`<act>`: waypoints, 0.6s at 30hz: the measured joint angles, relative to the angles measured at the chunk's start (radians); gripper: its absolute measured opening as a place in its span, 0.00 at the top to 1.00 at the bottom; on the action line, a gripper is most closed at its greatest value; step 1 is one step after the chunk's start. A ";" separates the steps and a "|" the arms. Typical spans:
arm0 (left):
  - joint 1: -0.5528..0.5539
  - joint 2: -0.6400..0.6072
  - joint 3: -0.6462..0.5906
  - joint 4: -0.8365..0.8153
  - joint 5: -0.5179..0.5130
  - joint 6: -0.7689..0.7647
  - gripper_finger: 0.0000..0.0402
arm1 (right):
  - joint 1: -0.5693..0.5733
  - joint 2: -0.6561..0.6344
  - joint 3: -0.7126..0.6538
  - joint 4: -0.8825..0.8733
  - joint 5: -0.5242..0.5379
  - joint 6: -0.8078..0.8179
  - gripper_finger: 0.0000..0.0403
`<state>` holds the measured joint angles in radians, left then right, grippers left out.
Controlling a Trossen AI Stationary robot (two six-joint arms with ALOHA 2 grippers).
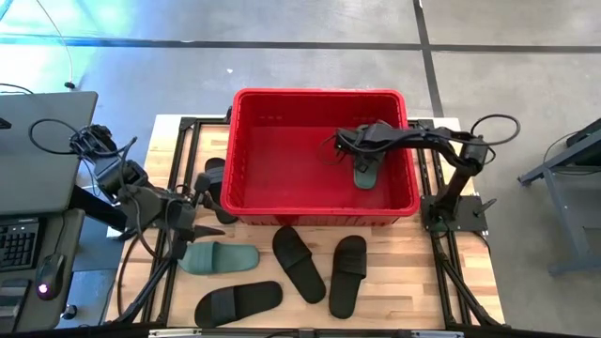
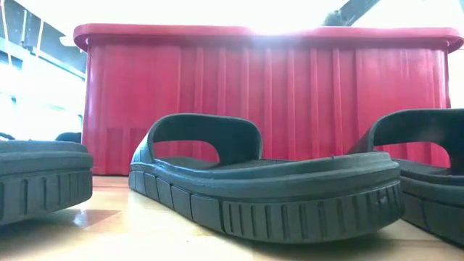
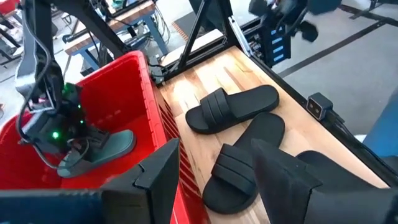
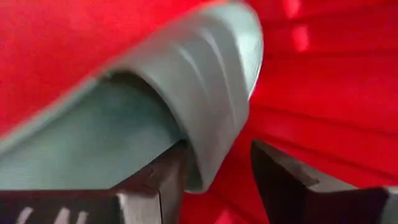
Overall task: Pick and place slides into bin
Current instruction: Put the right green slipper into the red bin, then put the green slipper into the red bin
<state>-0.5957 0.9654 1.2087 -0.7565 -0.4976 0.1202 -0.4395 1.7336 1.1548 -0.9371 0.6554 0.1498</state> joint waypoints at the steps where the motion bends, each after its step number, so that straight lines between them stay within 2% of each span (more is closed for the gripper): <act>1: 0.000 0.005 0.000 -0.001 -0.001 -0.001 0.54 | 0.009 -0.011 0.014 -0.013 0.001 -0.001 0.60; 6: 0.000 0.032 0.000 -0.011 -0.008 -0.075 0.54 | 0.059 -0.063 0.118 -0.081 -0.088 0.085 0.65; 10: 0.000 0.070 0.000 -0.069 0.001 -0.294 0.54 | 0.100 -0.100 0.206 -0.067 -0.231 0.179 0.67; 14: 0.000 0.127 0.000 -0.126 0.149 -0.557 0.54 | 0.138 -0.109 0.302 -0.062 -0.418 0.183 0.66; 18: -0.001 0.199 0.000 -0.158 0.289 -0.734 0.54 | 0.189 -0.110 0.394 -0.018 -0.527 0.135 0.64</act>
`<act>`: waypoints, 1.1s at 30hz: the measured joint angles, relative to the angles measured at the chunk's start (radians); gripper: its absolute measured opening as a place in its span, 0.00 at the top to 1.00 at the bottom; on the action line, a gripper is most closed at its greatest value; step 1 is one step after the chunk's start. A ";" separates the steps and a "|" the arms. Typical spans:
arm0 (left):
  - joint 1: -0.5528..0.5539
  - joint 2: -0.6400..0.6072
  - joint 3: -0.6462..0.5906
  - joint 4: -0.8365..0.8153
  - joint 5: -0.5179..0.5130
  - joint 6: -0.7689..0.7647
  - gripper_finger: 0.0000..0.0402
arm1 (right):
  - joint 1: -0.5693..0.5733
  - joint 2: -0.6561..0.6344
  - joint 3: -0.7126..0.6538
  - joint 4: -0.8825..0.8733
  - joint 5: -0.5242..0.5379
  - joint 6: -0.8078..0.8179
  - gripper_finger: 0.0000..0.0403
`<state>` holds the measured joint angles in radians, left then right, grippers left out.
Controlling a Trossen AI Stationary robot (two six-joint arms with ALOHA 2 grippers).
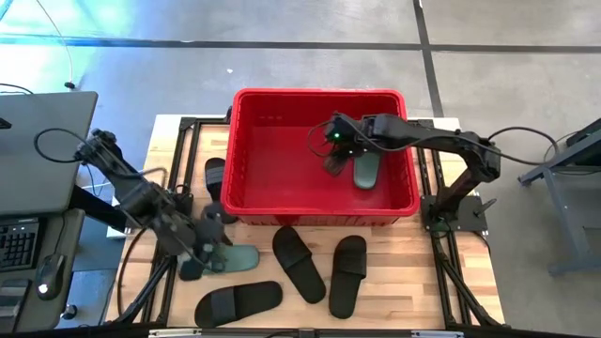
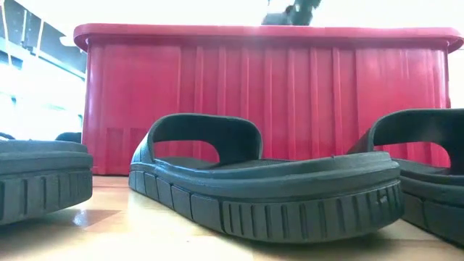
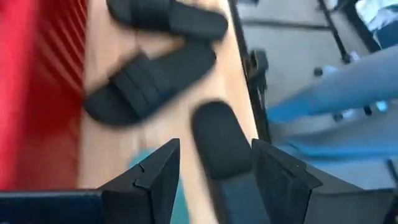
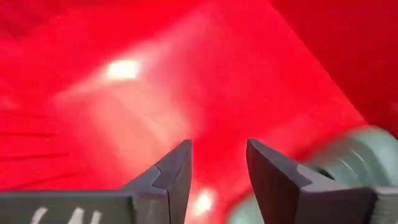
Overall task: Pick and place slides into bin
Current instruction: Put the green slipper into the red bin
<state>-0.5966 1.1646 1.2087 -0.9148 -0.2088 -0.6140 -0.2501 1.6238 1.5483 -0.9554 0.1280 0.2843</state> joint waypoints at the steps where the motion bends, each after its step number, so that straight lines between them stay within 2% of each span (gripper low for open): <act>1: 0.000 0.021 0.000 -0.018 0.017 -0.034 0.54 | 0.013 0.000 0.019 0.024 -0.022 -0.014 0.64; 7: 0.001 0.155 0.000 -0.179 0.102 -0.365 0.54 | 0.088 -0.001 0.099 0.174 -0.110 -0.083 0.62; 10: 0.000 0.233 0.000 -0.279 0.209 -0.540 0.54 | 0.123 -0.001 0.109 0.236 -0.149 -0.077 0.62; 14: 0.000 0.331 -0.001 -0.348 0.329 -0.674 0.54 | 0.163 0.000 0.108 0.246 -0.191 -0.107 0.63; 20: 0.002 0.459 -0.001 -0.321 0.326 -0.829 0.54 | 0.204 0.000 0.107 0.203 -0.192 -0.165 0.62; 23: 0.001 0.505 -0.001 -0.335 0.361 -0.918 0.54 | 0.216 0.000 0.107 0.181 -0.192 -0.199 0.63; 27: 0.000 0.546 -0.001 -0.365 0.395 -1.001 0.54 | 0.223 0.000 0.106 0.163 -0.192 -0.224 0.64; 33: 0.002 0.576 0.000 -0.365 0.375 -1.076 0.54 | 0.223 0.001 0.106 0.141 -0.192 -0.215 0.63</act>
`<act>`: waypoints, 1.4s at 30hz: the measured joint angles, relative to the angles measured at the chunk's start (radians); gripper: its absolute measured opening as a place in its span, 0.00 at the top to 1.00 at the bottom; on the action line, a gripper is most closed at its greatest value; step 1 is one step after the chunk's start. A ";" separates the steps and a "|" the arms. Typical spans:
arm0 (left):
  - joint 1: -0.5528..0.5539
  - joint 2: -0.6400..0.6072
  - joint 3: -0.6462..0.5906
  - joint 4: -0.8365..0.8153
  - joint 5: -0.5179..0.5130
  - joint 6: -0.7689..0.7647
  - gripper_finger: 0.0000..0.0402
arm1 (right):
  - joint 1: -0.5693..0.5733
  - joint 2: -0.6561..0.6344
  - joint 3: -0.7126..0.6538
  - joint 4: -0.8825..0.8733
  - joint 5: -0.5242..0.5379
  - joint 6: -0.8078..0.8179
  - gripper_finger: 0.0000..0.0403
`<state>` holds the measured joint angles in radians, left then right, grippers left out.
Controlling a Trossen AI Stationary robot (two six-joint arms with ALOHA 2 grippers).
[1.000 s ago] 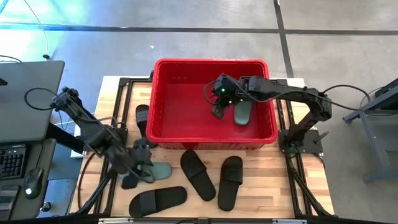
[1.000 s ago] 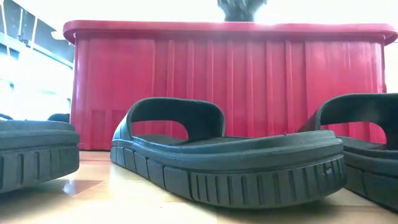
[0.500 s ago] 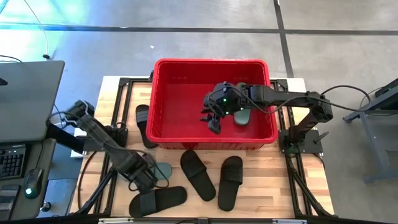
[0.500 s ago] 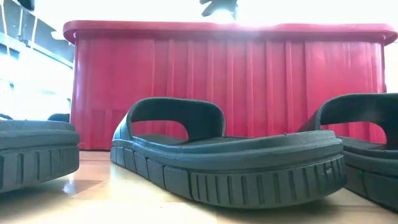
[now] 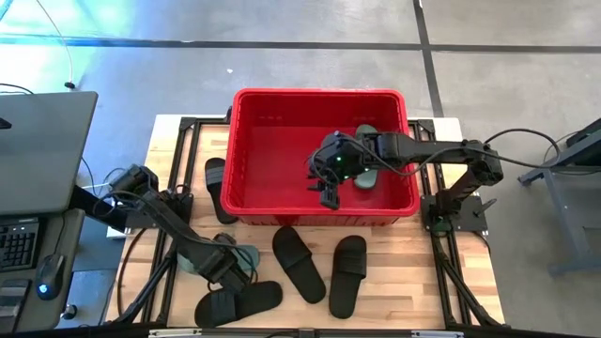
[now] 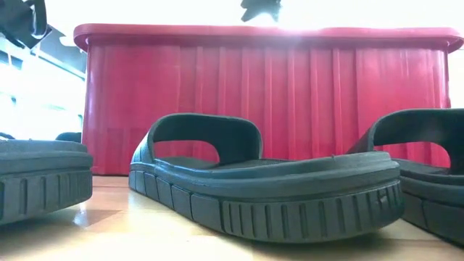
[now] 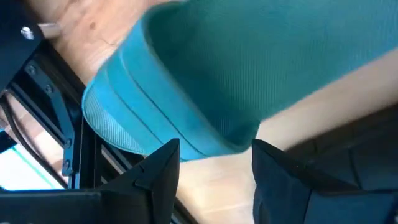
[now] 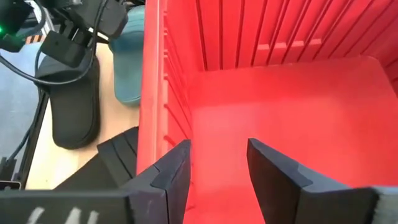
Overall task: Pick and place slides into bin
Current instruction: Put the green slipper into the red bin
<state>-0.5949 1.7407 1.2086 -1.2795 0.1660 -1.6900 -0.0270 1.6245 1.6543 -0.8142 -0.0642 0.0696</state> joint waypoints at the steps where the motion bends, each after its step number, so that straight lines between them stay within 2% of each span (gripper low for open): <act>1: 0.000 0.005 0.000 0.008 -0.001 -0.013 0.54 | 0.000 0.000 0.000 -0.007 0.000 0.000 0.63; 7: 0.000 0.017 0.000 -0.011 -0.015 -0.047 0.54 | 0.000 0.000 0.000 -0.041 0.000 0.000 0.65; 13: 0.000 0.030 0.000 -0.141 -0.023 -0.061 0.54 | 0.000 0.000 0.000 -0.058 0.000 0.000 0.65; 24: -0.001 0.075 0.000 -0.063 -0.028 -0.069 0.54 | 0.002 0.001 0.000 -0.085 -0.015 0.027 0.65; 34: -0.001 0.146 -0.001 -0.112 -0.009 -0.046 0.55 | 0.002 0.000 -0.001 -0.092 -0.016 0.027 0.65; 38: -0.001 0.148 0.002 -0.117 -0.021 -0.034 0.65 | 0.002 0.000 -0.001 -0.092 -0.016 0.027 0.65; 42: -0.001 0.149 0.021 -0.120 -0.026 0.059 0.84 | 0.002 0.000 -0.001 -0.092 -0.018 0.027 0.65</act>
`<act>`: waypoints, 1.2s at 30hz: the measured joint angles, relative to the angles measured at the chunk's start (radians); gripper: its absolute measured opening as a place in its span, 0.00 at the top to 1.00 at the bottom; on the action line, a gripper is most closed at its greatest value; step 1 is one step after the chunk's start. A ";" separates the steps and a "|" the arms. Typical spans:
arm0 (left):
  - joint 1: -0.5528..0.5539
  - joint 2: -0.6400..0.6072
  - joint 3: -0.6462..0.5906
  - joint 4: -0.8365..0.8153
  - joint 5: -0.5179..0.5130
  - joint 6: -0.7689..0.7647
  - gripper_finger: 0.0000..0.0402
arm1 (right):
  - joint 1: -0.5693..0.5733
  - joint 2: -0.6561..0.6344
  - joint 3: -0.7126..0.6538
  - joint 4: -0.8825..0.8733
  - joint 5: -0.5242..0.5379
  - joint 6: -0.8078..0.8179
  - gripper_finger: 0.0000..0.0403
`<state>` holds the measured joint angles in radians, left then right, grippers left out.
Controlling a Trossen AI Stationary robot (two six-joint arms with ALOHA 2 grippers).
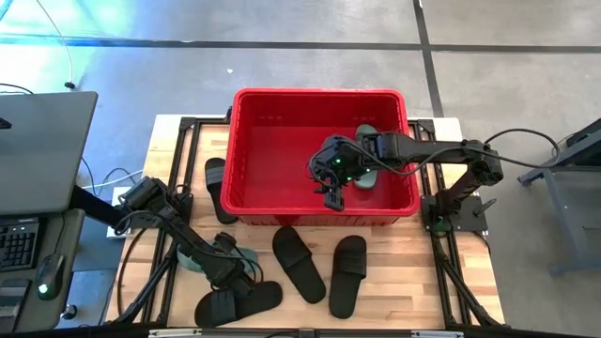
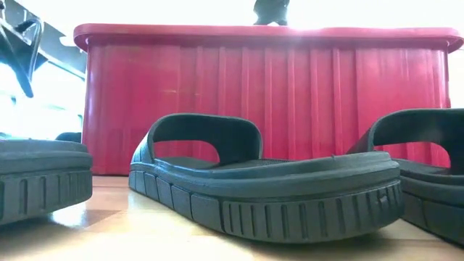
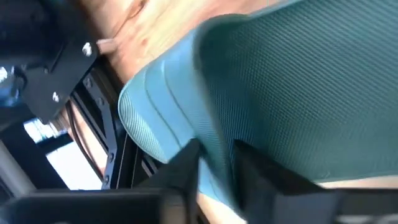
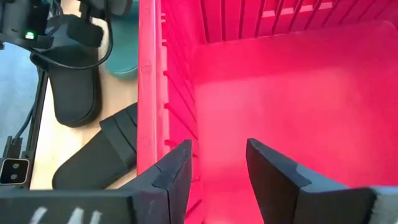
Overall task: Pick and place slides into bin
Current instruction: Put the green slipper into the red bin
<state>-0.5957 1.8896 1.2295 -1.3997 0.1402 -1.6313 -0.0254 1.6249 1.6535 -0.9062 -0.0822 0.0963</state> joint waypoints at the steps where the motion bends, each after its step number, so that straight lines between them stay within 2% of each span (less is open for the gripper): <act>1: 0.000 0.000 0.012 -0.002 -0.003 0.026 0.90 | 0.000 0.000 0.000 0.000 0.000 0.000 0.65; 3: 0.000 0.000 0.051 -0.027 -0.014 0.060 0.97 | 0.000 0.000 0.000 0.000 0.000 0.014 0.66; 9: 0.000 -0.001 0.289 -0.179 -0.053 0.189 0.98 | 0.000 -0.022 0.000 0.006 -0.046 0.030 0.66; 14: 0.000 -0.015 0.505 -0.170 -0.224 0.321 0.99 | 0.000 -0.066 0.000 0.059 -0.137 0.057 0.66; 16: 0.000 -0.013 0.587 -0.174 -0.314 0.348 0.99 | 0.000 -0.089 0.000 0.077 -0.179 0.066 0.66; 20: 0.001 -0.012 0.758 -0.171 -0.577 0.501 0.99 | 0.006 -0.146 0.000 0.117 -0.296 0.083 0.66; 26: 0.055 -0.011 1.029 -0.171 -0.870 0.881 0.99 | 0.070 -0.247 0.000 0.169 -0.447 0.133 0.66; 28: 0.090 -0.012 1.110 -0.170 -0.953 1.039 1.00 | 0.115 -0.282 0.000 0.189 -0.446 0.137 0.66; 30: 0.145 -0.025 1.122 -0.136 -1.012 1.191 1.00 | 0.168 -0.313 0.000 0.199 -0.437 0.136 0.66; 32: 0.212 -0.051 1.100 -0.114 -1.030 1.314 1.00 | 0.226 -0.337 0.000 0.200 -0.398 0.132 0.66; 36: 0.412 -0.059 1.100 -0.116 -1.022 1.420 1.00 | 0.350 -0.350 0.000 0.147 -0.263 0.131 0.66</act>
<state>-0.1833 1.8309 2.3299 -1.5155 -0.8822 -0.2111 0.3245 1.2751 1.6539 -0.7595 -0.3453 0.2275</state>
